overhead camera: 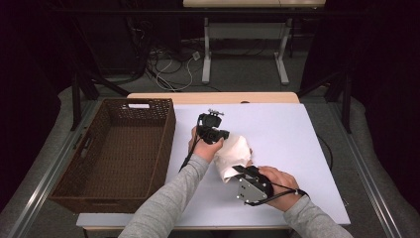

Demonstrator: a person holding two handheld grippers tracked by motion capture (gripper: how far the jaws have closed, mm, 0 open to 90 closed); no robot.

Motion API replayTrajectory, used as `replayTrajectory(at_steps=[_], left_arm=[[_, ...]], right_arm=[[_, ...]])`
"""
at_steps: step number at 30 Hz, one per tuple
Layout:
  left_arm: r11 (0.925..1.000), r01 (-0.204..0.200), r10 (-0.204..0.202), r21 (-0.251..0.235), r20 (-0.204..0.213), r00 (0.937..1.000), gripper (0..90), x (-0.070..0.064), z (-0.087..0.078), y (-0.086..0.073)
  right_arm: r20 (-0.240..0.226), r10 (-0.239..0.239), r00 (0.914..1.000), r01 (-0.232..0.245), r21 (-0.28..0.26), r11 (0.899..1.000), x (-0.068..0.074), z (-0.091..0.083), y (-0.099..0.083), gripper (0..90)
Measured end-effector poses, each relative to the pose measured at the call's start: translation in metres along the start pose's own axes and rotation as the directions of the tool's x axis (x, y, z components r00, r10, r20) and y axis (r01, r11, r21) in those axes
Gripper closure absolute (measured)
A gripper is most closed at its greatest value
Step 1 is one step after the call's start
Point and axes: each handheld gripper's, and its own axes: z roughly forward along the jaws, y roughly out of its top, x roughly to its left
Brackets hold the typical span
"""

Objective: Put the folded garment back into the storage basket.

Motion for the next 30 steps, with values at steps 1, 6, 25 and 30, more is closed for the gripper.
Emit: replayTrajectory(at_steps=[1, 6, 25, 30], left_arm=[[1.0000, -0.004, 0.004, -0.006, 0.002, 1.0000, 86.1, -0.003, -0.002, 0.001], [0.9984, -0.055, 0.055, -0.010, 0.007, 0.9985, 86.1, -0.018, -0.013, 0.003], [0.9959, -0.088, 0.088, 0.020, 0.010, 0.9960, 86.2, -0.040, -0.052, -0.001], [0.9971, -0.073, 0.073, 0.024, 0.014, 0.9973, 86.2, -0.042, -0.066, -0.004]], right_arm=[[0.002, -0.007, 1.0000, 0.007, -0.010, 1.000, -0.001, -0.001, 0.000, 78.1], [0.026, 0.001, 0.9997, 0.000, -0.016, 1.000, -0.005, -0.009, 0.001, 78.1], [0.060, -0.030, 0.9977, 0.034, -0.059, 0.998, -0.011, -0.026, 0.014, 78.0], [0.060, -0.022, 0.9979, 0.027, -0.076, 0.997, -0.012, -0.030, 0.021, 78.1]])
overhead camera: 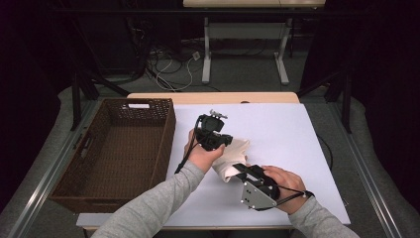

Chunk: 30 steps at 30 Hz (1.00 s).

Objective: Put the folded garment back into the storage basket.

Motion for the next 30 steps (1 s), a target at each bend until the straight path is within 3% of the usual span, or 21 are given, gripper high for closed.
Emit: replayTrajectory(at_steps=[7, 15, 21, 22, 23, 25, 26, 30], left_arm=[[0.9999, -0.016, 0.016, -0.001, -0.005, 0.9999, 86.2, -0.001, -0.017, -0.005], [0.9997, -0.020, 0.019, -0.012, -0.052, 0.9985, 86.2, 0.009, -0.044, -0.011], [0.9999, 0.005, -0.006, -0.011, -0.084, 0.9964, 86.2, 0.031, -0.064, -0.012], [0.9999, 0.005, -0.006, -0.011, -0.084, 0.9964, 86.2, 0.031, -0.064, -0.012], [0.9998, 0.013, -0.014, -0.013, -0.089, 0.9960, 86.2, 0.038, -0.069, -0.011], [0.9996, 0.021, -0.022, -0.017, -0.085, 0.9962, 86.2, 0.044, -0.073, -0.010], [0.9995, 0.027, -0.028, -0.019, -0.081, 0.9963, 86.2, 0.047, -0.075, -0.010], [0.9994, 0.028, -0.030, -0.022, -0.092, 0.9953, 86.2, 0.056, -0.084, -0.007]], right_arm=[[-0.002, -0.033, 0.9995, 0.032, -0.030, 0.999, -0.001, 0.001, 0.009, 78.0], [-0.002, -0.043, 0.9991, 0.042, -0.076, 0.996, -0.005, 0.006, 0.029, 78.1], [-0.006, -0.077, 0.9970, 0.076, -0.118, 0.990, -0.010, 0.018, 0.045, 78.1], [-0.006, -0.077, 0.9970, 0.076, -0.118, 0.990, -0.010, 0.018, 0.045, 78.1], [-0.016, -0.049, 0.9987, 0.047, -0.122, 0.991, -0.010, 0.023, 0.049, 78.1], [-0.027, -0.071, 0.9971, 0.066, -0.141, 0.988, -0.013, 0.029, 0.052, 78.0], [-0.023, -0.054, 0.9983, 0.050, -0.133, 0.990, -0.013, 0.031, 0.054, 78.1], [-0.021, -0.058, 0.9981, 0.055, -0.153, 0.987, -0.018, 0.040, 0.063, 78.1]])
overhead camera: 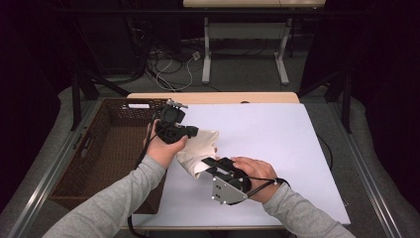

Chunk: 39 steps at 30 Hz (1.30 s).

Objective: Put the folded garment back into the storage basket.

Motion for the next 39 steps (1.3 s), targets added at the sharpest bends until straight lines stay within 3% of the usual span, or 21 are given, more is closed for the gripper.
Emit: replayTrajectory(at_steps=[12, 23, 39], left_arm=[[0.9997, 0.022, -0.022, 0.005, -0.007, 0.9997, 86.2, 0.032, -0.021, 0.013], [0.9997, 0.022, -0.022, 0.009, -0.008, 0.9997, 86.2, 0.053, -0.025, 0.018], [0.9976, 0.070, -0.070, -0.004, -0.027, 0.9972, 86.2, 0.081, -0.034, 0.019]], right_arm=[[0.010, -0.007, 0.9999, 0.007, -0.020, 1.000, -0.014, 0.028, 0.022, 78.1], [0.008, -0.012, 0.9999, 0.012, -0.009, 1.000, -0.021, 0.048, 0.033, 78.1], [-0.009, -0.010, 0.9999, 0.010, -0.010, 1.000, -0.024, 0.068, 0.048, 78.1]])
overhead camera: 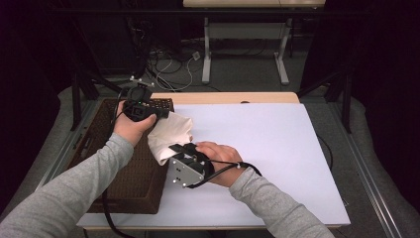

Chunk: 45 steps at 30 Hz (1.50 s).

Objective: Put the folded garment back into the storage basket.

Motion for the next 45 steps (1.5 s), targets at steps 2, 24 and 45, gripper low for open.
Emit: replayTrajectory(at_steps=[2, 24, 45], left_arm=[[1.0000, -0.001, 0.001, -0.002, 0.001, 1.0000, 86.2, 0.003, 0.000, 0.001], [0.9995, 0.032, -0.032, -0.005, -0.015, 0.9994, 86.3, 0.031, -0.011, 0.006], [0.9970, 0.072, -0.074, -0.030, -0.067, 0.9950, 86.3, 0.056, -0.044, -0.005]], right_arm=[[-0.002, -0.001, 1.0000, 0.001, 0.003, 1.000, 0.000, 0.003, 0.002, 78.1], [-0.002, 0.024, 0.9997, -0.024, 0.014, 1.000, 0.001, 0.023, 0.021, 78.1], [-0.039, -0.019, 0.9991, 0.017, -0.059, 0.998, -0.002, 0.052, 0.056, 78.2]])
